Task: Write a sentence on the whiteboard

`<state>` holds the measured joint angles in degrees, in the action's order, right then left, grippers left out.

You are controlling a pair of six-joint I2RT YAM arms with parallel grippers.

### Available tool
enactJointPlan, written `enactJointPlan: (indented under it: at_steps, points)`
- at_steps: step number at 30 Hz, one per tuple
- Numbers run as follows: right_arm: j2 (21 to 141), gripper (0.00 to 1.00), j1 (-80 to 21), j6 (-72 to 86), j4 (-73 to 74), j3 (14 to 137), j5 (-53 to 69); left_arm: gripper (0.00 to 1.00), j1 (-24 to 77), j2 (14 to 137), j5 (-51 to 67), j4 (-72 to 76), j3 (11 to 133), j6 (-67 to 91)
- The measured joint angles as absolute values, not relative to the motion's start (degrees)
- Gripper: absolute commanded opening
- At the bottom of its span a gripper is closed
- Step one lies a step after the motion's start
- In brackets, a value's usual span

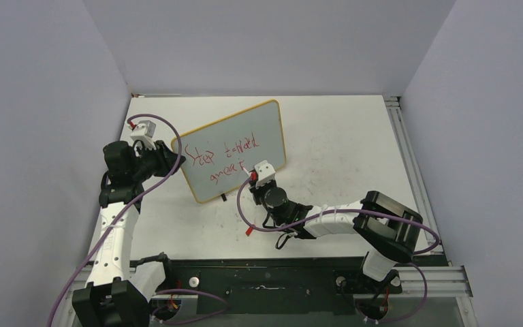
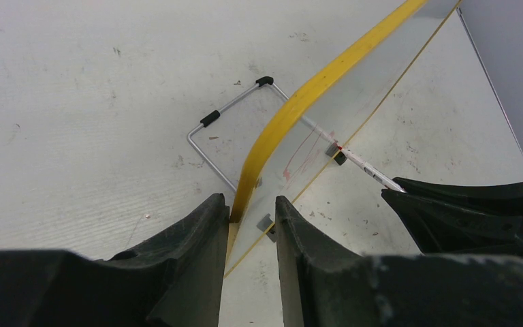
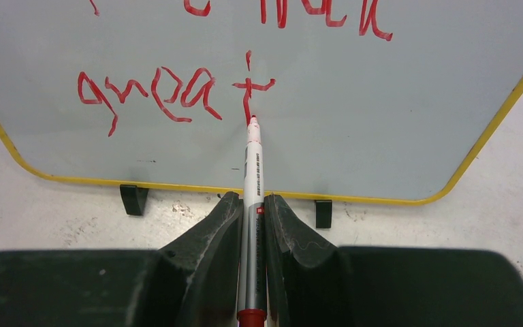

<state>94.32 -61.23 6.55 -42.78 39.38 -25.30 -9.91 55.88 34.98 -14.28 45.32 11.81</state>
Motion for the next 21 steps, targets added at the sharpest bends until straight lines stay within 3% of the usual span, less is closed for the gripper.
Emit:
enactJointPlan:
  at_steps: [21]
  points:
    - [95.48,0.05,-61.23,6.72,-41.93,39.38,-25.39,0.29,-9.91,55.88,34.98,-14.31,45.32,11.81]
